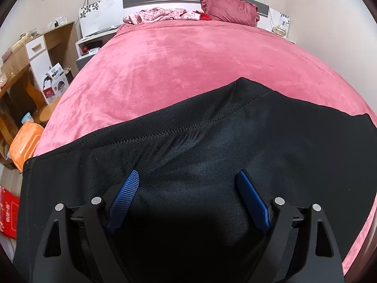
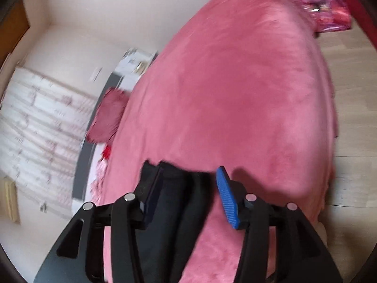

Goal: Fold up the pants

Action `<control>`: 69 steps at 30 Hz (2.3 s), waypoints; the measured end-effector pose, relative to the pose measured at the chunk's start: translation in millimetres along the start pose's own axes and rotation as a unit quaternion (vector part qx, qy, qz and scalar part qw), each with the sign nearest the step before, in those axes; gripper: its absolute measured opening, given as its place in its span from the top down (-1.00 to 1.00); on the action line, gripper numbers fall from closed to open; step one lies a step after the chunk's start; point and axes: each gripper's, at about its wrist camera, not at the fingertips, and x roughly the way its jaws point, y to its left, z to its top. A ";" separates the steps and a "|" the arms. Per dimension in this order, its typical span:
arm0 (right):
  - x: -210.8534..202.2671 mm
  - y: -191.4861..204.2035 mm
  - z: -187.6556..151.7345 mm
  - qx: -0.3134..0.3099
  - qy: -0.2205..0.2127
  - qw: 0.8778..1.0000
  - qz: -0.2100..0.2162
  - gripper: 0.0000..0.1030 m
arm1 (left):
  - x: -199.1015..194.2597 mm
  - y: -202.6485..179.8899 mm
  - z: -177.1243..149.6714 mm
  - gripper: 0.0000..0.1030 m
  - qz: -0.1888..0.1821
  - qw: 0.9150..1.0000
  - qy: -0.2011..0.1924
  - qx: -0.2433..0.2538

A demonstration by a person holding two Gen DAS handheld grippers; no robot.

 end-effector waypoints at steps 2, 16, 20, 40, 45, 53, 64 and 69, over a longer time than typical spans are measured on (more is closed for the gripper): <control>10.8 3.7 -0.2 -0.004 0.021 1.000 0.010 0.17 | -0.9 -2.5 1.4 -0.70 0.013 1.000 0.003 -0.001; 14.2 39.3 -5.3 -0.071 -0.002 0.996 -0.049 0.74 | -22.4 9.3 -3.9 -0.83 0.040 0.989 0.018 -0.140; 34.6 13.4 -10.8 -0.058 0.022 0.991 -0.116 0.71 | -21.3 9.1 -8.4 -0.83 0.037 0.989 0.020 -0.142; 113.4 125.6 -102.9 -0.343 0.078 0.923 -0.156 0.61 | -17.1 -44.2 33.8 -0.48 0.007 0.998 0.013 -0.069; 124.6 106.1 -100.2 -0.312 0.046 0.934 -0.165 0.65 | 27.7 -62.0 68.4 -0.48 0.037 0.998 0.032 -0.034; 118.5 97.8 -106.7 -0.321 0.017 0.934 -0.156 0.60 | 67.2 -54.2 79.1 -0.89 0.077 0.995 0.031 -0.045; 115.9 97.9 -115.6 -0.344 0.022 0.929 -0.136 0.06 | 60.9 -47.8 75.8 -0.94 0.071 0.994 0.026 -0.075; 112.7 96.9 -115.0 -0.344 0.019 0.929 -0.132 -0.02 | 50.8 -47.1 68.0 -0.94 0.072 0.993 0.027 -0.087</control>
